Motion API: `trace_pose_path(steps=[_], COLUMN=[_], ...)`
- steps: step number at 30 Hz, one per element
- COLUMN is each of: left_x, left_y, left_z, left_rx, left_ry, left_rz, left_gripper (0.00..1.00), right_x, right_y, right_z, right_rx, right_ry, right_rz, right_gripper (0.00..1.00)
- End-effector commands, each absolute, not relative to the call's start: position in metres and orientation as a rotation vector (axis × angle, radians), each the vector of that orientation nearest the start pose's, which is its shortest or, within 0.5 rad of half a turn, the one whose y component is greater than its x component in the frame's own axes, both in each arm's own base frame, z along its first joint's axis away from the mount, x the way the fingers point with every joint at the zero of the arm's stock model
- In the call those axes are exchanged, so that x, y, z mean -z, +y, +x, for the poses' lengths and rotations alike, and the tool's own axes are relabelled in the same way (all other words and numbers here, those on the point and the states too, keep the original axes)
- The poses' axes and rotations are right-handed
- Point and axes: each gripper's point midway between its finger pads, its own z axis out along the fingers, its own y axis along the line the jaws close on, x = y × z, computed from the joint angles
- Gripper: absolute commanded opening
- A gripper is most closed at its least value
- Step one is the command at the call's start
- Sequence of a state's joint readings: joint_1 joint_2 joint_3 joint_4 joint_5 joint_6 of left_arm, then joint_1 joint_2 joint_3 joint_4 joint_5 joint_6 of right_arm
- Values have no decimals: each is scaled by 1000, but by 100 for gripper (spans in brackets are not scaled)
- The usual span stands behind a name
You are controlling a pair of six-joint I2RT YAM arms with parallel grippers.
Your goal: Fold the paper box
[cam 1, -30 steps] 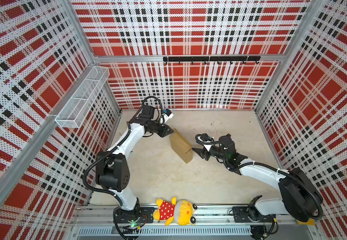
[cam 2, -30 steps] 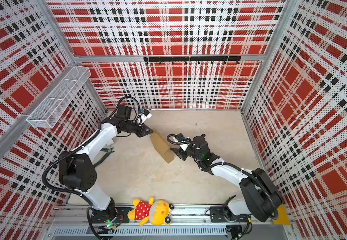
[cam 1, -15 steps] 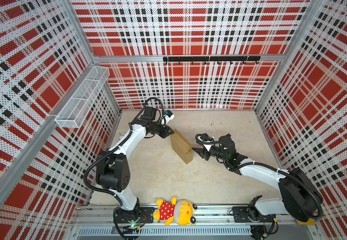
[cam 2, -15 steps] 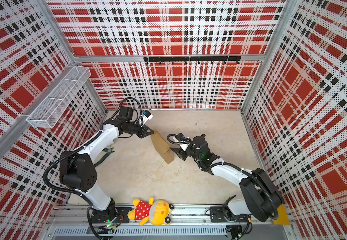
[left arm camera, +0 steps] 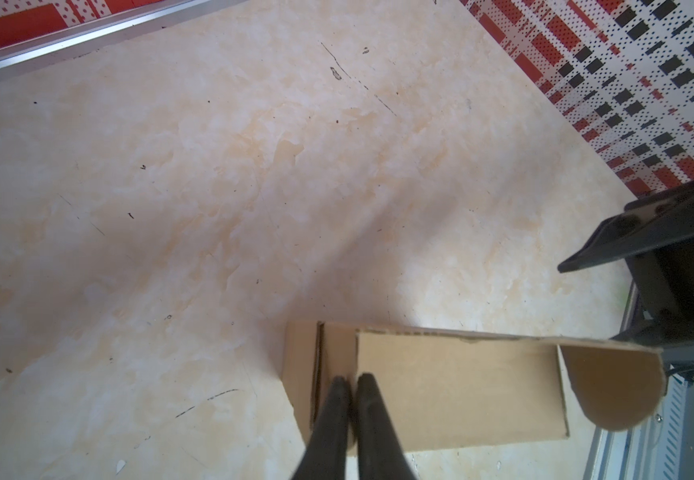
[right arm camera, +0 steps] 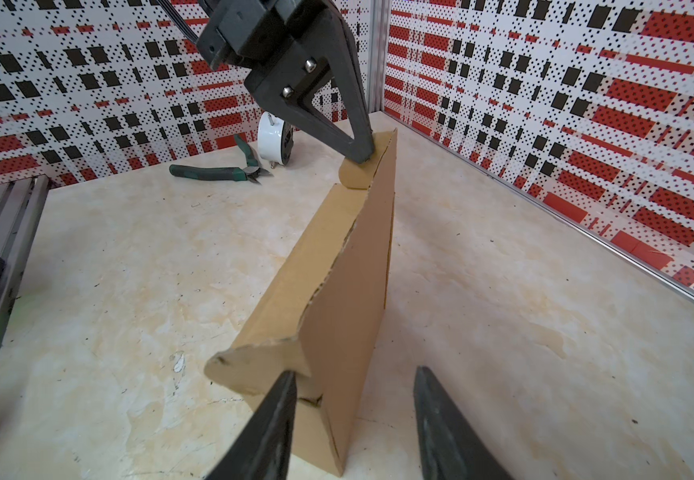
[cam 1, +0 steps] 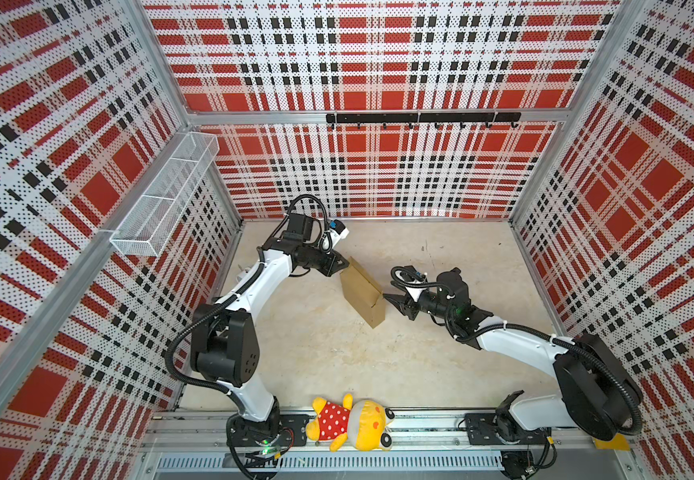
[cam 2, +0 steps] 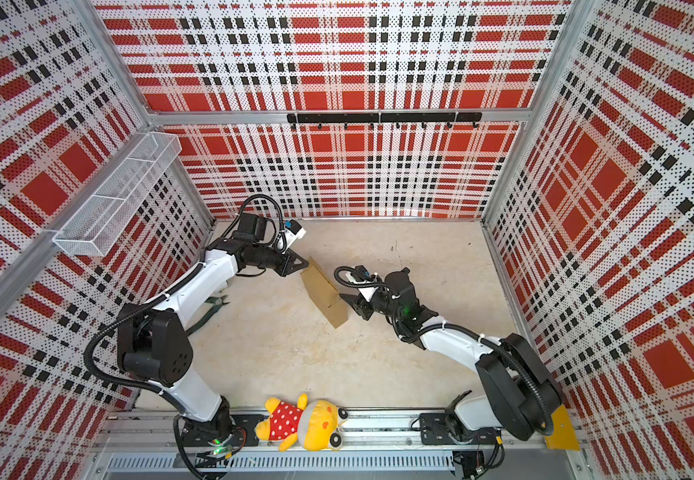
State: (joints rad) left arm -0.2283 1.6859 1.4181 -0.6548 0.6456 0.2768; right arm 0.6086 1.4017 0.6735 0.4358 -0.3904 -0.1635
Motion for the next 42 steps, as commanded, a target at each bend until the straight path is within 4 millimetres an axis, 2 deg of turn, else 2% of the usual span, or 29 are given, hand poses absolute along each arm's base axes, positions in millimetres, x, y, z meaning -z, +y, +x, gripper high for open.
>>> trace_pose_path(steps=[1, 7, 11, 16, 24, 29, 36, 42], left_x=[-216, -213, -210, -208, -209, -211, -211, -211], left_y=[-204, -203, -203, -200, -199, -199, -199, -198], left_z=[390, 390, 391, 392, 396, 398, 401, 401], left_rx=[788, 788, 788, 773, 764, 762, 754, 738], left_ry=[2187, 2194, 2200, 2203, 2209, 2207, 2211, 2210], left_rz=[850, 841, 837, 834, 825, 830, 842, 856], left_gripper=[10, 10, 10, 9, 9, 9, 9, 9], right_x=[-212, -212, -213, -213, -215, -213, -210, -208], right_y=[301, 308, 310, 315, 312, 315, 323, 320], right_z=[311, 301, 302, 299, 293, 287, 293, 305], right_rx=[-661, -663, -662, -665, -667, -681, -669, -619], right_ry=[1553, 1543, 1538, 1523, 1509, 1511, 1512, 1534], right_rz=[-949, -998, -1003, -1024, -1024, -1038, -1024, -975], right_gripper=[48, 49, 50, 55, 64, 65, 63, 60])
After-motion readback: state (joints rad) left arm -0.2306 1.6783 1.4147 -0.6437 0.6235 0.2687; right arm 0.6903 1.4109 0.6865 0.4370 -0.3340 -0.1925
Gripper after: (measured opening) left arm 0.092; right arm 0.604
